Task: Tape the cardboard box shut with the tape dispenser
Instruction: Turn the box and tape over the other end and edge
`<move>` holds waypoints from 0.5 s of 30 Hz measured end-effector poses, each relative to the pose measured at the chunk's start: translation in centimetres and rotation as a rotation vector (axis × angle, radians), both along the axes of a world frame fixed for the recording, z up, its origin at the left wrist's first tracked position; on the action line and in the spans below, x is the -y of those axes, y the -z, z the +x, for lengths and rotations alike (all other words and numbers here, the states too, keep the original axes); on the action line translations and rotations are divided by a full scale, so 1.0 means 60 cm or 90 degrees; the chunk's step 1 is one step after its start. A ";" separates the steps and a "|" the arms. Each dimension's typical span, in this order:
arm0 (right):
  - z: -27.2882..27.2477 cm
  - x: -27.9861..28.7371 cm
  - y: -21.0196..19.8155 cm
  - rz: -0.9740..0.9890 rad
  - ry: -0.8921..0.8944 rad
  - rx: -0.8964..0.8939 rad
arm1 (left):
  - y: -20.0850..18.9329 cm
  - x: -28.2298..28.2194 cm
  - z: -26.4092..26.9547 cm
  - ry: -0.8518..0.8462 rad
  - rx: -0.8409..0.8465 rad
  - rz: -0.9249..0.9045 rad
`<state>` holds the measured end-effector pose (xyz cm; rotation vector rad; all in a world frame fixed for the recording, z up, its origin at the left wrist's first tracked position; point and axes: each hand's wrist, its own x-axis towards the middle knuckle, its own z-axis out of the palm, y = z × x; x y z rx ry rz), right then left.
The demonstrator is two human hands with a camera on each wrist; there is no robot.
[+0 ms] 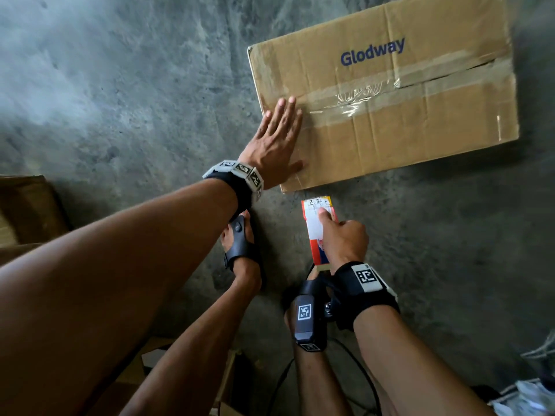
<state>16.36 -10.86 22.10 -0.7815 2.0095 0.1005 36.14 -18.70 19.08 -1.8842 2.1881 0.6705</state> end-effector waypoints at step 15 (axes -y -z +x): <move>-0.054 0.047 -0.025 -0.090 -0.018 -0.002 | 0.034 -0.067 -0.076 -0.036 0.134 0.006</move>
